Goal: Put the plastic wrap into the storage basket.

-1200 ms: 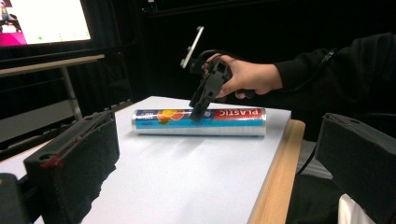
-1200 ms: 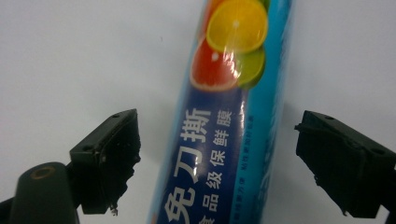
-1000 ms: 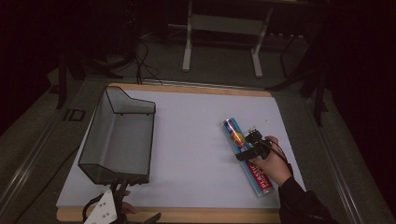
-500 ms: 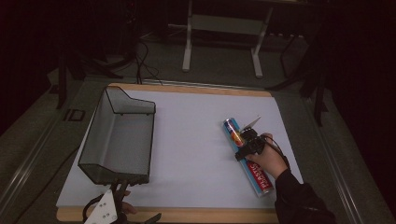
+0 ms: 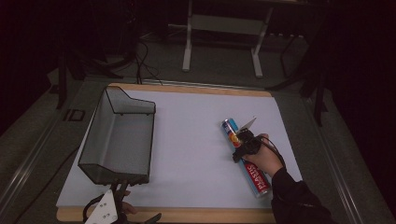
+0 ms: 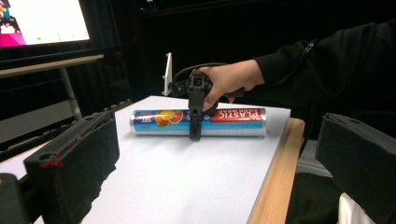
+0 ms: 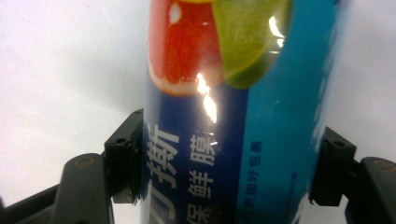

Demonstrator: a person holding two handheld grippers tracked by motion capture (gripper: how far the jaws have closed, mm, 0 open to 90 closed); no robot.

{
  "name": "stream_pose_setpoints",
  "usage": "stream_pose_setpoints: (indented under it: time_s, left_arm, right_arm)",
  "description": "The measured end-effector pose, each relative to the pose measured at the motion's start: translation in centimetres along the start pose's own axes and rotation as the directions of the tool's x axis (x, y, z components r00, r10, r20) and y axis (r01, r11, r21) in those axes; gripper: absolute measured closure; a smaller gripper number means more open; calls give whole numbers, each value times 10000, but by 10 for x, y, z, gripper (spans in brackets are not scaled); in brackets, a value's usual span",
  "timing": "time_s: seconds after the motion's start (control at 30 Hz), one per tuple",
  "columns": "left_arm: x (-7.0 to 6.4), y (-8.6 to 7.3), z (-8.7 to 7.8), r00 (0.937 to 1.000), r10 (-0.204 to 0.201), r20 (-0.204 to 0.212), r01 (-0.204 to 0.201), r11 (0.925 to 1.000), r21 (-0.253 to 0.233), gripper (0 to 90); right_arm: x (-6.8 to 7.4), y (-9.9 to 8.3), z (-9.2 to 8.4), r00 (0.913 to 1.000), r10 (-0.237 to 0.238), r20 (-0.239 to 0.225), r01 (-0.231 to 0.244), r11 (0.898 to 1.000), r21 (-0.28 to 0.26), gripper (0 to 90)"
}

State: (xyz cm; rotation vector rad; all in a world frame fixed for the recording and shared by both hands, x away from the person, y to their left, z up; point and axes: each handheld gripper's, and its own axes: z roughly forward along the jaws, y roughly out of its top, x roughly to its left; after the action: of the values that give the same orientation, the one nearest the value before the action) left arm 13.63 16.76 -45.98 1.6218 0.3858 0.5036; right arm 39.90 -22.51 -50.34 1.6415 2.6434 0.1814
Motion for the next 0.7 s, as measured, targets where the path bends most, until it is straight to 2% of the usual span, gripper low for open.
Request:
stream_pose_setpoints:
  time_s: [0.1,0.13,0.2,0.33,0.4,0.47,0.5,0.7]
  left_arm:
    - [0,0,0,10000,25,-30,-25,10000,-8,5]
    - [0,0,0,10000,14,-21,-14,10000,-14,6]
    - [0,0,0,10000,5,-28,-5,10000,2,5]
    - [0,0,1,10000,27,-26,-27,10000,6,6]
    - [0,0,1,10000,29,-33,-29,10000,17,6]
    - [0,0,1,10000,28,-40,-28,10000,23,6]
    - [0,-1,1,10000,14,-36,-14,10000,29,6]
    - [0,-1,1,10000,47,-69,-47,10000,51,5]
  right_arm:
    - [-1,0,-1,9998,165,-83,-165,9999,-8,299]
    - [-6,-1,-3,9982,477,-370,-480,9988,-66,309]
    - [-10,-3,-4,9961,620,-633,-625,9980,-56,314]
    - [-10,-5,-6,9981,467,-405,-476,9986,-216,315]
    - [-11,-5,-9,9963,586,-633,-612,9973,-400,316]
    - [-10,-5,-13,9973,432,-593,-471,9967,-660,316]
    - [-10,-4,-15,9963,475,-715,-525,9962,-695,316]
    - [-6,0,-33,9935,513,-1016,-657,9874,-1443,316]
